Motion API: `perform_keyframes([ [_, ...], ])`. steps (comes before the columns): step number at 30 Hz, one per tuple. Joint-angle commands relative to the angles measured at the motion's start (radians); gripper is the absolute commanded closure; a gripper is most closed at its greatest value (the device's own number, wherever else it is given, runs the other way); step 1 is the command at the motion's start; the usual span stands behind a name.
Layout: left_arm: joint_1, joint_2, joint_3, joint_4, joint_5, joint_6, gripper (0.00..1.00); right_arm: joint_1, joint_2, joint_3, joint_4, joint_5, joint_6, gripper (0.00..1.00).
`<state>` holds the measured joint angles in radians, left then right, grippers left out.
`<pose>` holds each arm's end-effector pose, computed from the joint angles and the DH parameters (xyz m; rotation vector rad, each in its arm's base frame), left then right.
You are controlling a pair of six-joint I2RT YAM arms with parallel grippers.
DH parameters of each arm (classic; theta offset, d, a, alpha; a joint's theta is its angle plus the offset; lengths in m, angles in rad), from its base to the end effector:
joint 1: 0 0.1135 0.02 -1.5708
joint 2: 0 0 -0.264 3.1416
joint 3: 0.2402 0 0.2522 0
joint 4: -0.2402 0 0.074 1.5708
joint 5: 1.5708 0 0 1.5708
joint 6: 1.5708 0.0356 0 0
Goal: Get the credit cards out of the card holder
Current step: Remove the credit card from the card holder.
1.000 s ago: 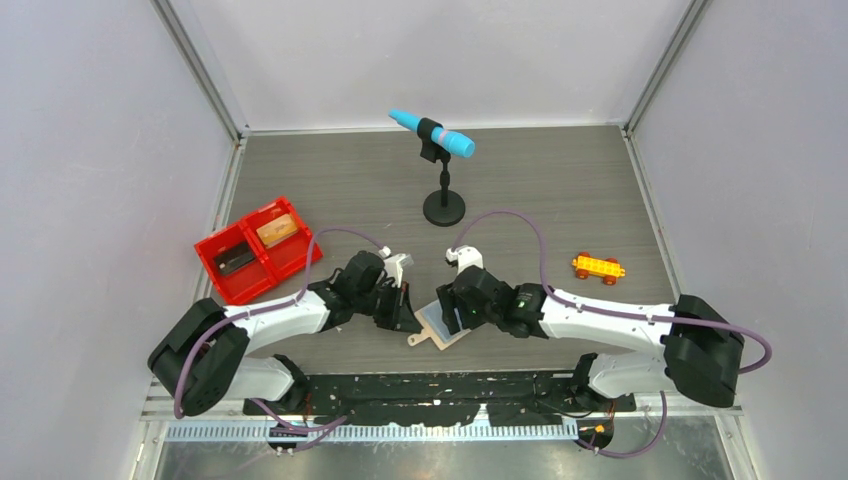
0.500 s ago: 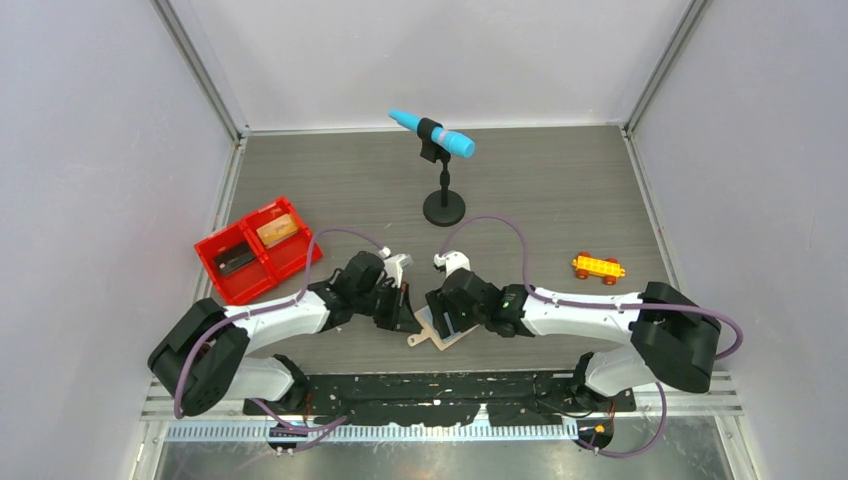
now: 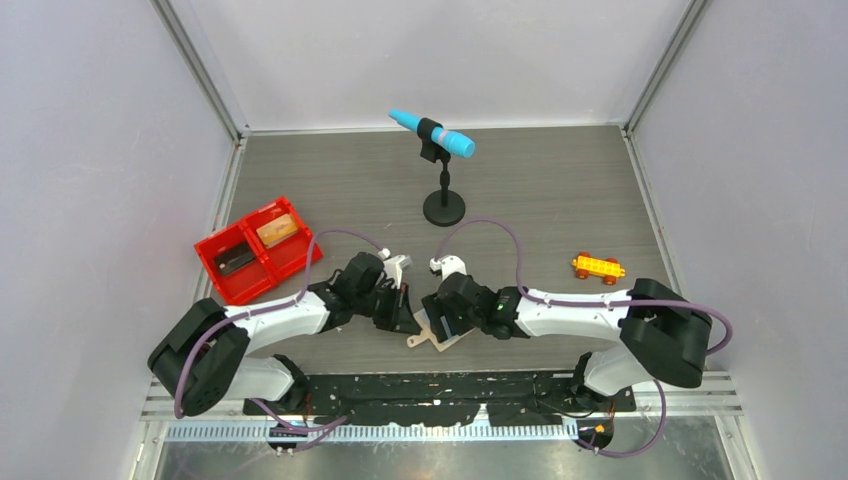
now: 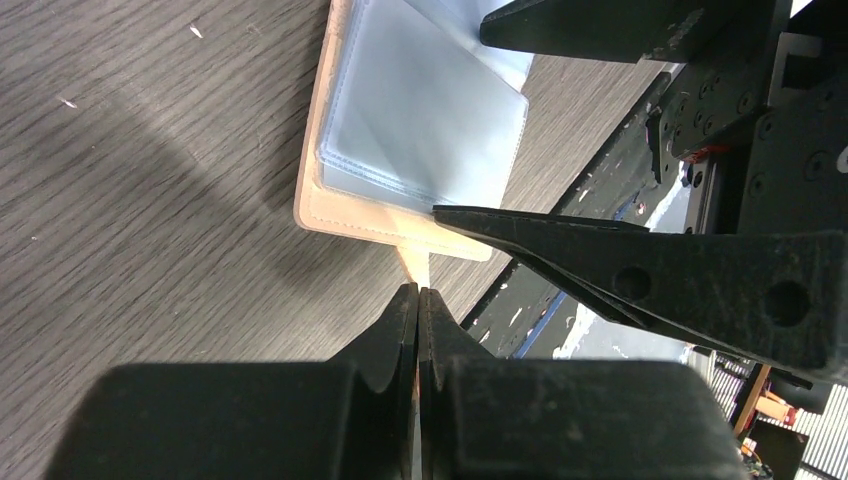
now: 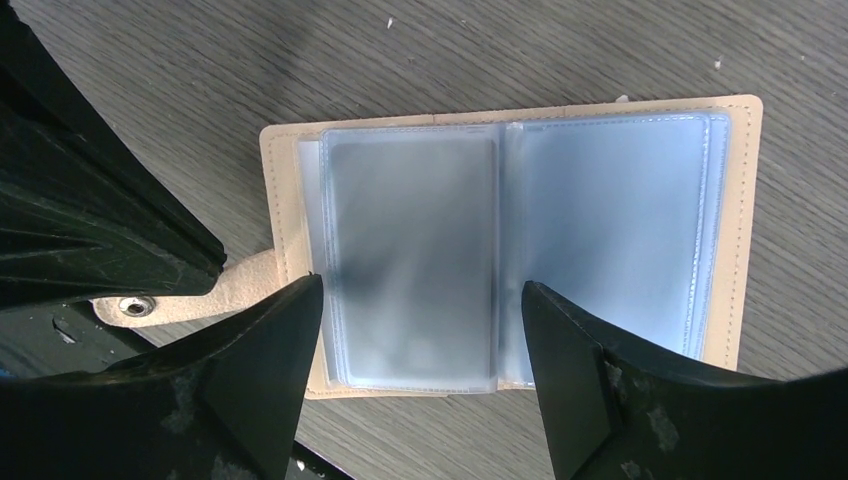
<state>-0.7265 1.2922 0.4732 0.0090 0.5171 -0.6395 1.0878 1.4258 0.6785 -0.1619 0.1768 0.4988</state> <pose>0.1609 -0.1665 0.1534 0.3893 2.5957 -1.1942 0.1306 0.2356 0.1662 -0.6575 2.4316 0.4597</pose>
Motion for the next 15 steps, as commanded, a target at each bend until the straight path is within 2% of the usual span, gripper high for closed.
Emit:
perform_keyframes([
  [1,-0.002,-0.006,-0.006,0.033,0.011,0.008,1.0,0.01,0.012,0.009,0.026,0.045,0.0,0.21],
  [7,-0.002,-0.007,-0.008,0.032,0.011,0.009,1.0,0.012,-0.01,0.014,-0.017,0.101,0.017,0.36],
  [15,-0.002,-0.009,-0.008,0.029,0.008,0.009,1.0,0.017,-0.049,0.022,-0.064,0.151,0.034,0.32],
])
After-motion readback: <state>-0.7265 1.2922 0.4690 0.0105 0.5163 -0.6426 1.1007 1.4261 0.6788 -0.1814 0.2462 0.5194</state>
